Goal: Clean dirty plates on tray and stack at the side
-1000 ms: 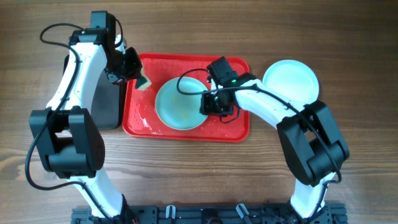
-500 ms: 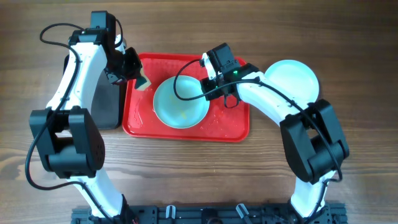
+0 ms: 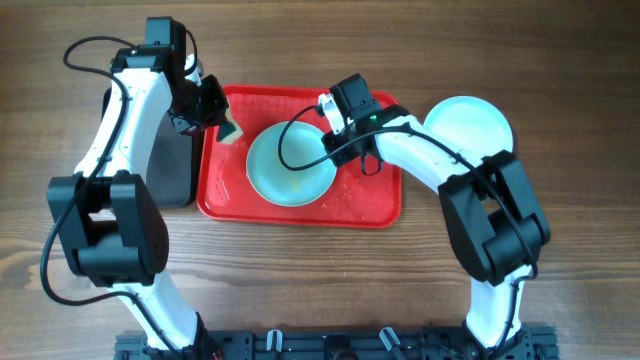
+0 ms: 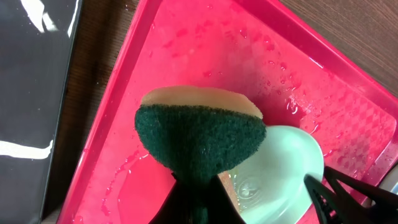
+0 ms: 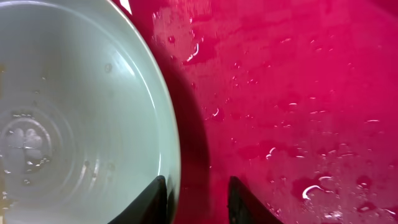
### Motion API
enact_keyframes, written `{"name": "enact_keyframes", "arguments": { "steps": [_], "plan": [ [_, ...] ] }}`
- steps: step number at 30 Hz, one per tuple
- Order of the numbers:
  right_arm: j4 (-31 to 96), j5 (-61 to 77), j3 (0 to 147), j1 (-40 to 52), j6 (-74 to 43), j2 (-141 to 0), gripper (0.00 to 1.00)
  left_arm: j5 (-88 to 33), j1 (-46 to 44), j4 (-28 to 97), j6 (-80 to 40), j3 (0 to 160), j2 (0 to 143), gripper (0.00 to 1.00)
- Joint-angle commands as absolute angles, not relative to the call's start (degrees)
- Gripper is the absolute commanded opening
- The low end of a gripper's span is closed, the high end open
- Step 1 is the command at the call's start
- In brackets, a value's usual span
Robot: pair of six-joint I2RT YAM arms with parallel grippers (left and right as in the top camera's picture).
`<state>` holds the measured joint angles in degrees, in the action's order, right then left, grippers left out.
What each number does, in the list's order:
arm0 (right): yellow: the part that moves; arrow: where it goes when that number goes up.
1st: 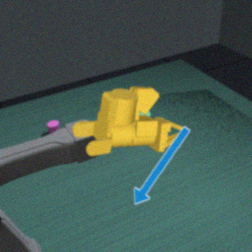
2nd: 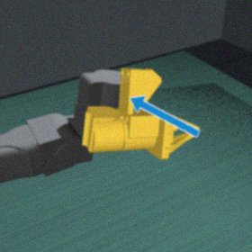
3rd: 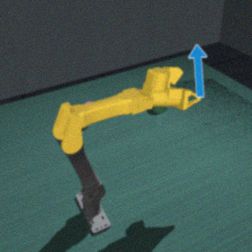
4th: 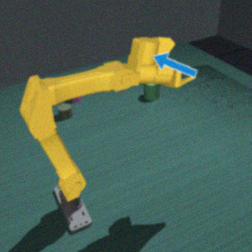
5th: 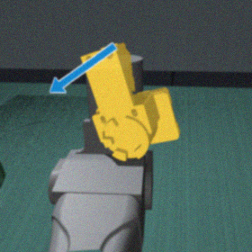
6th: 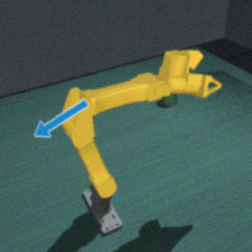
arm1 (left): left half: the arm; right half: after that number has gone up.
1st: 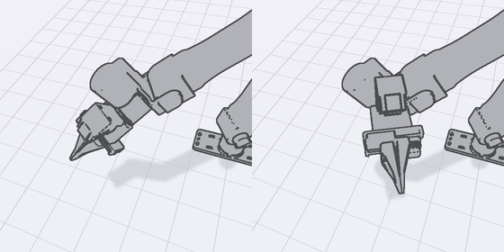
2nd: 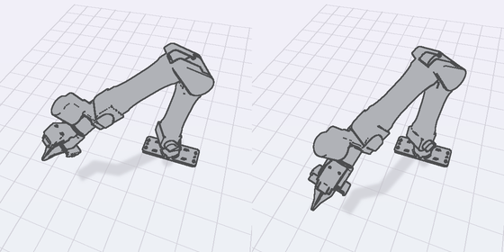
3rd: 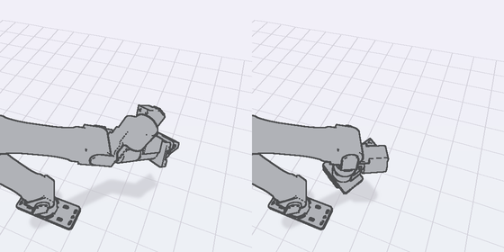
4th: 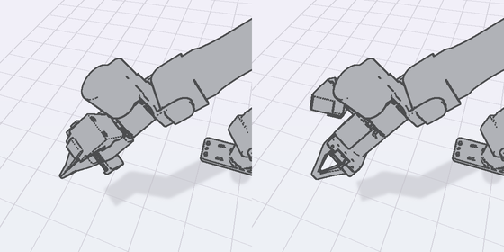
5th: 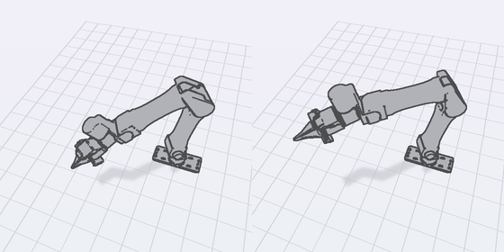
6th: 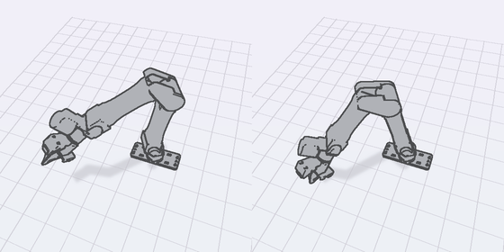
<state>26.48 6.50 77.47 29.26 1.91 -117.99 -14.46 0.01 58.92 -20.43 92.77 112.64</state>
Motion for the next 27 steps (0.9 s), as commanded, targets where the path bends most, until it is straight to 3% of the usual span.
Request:
{"name": "enact_keyframes", "arguments": {
  "steps": [1, 7, 10, 21, 27],
  "plan": [
    [26.81, 7.79, 79.79, 29.17, 3.49, -120.2, 0.26, -13.85, -0.27, 58.72, -19.7, 93.65, 113.06, 0.04],
    [26.94, 8.67, 80.31, 29.17, 4.1, -121.05, 0.2, -13.85, -0.27, 58.7, -19.73, 93.65, 113.06, 0.04],
    [28.77, 8.67, 82.43, 29.17, 2.42, -121.08, 0.04, -13.85, -0.27, 58.72, -19.7, 93.65, 113.06, 0.04],
    [33.32, 13.98, 85.1, 31.14, -31.46, -121.54, 0.04, -13.82, -1.89, 58.7, -19.68, 93.25, 113.06, 0.04],
    [33.34, 12.08, 84.07, 33.69, -34.92, -123.96, 0.04, -11.0, -4.4, 58.46, -19.7, 91.18, 113.06, 0.04]
  ]
}}
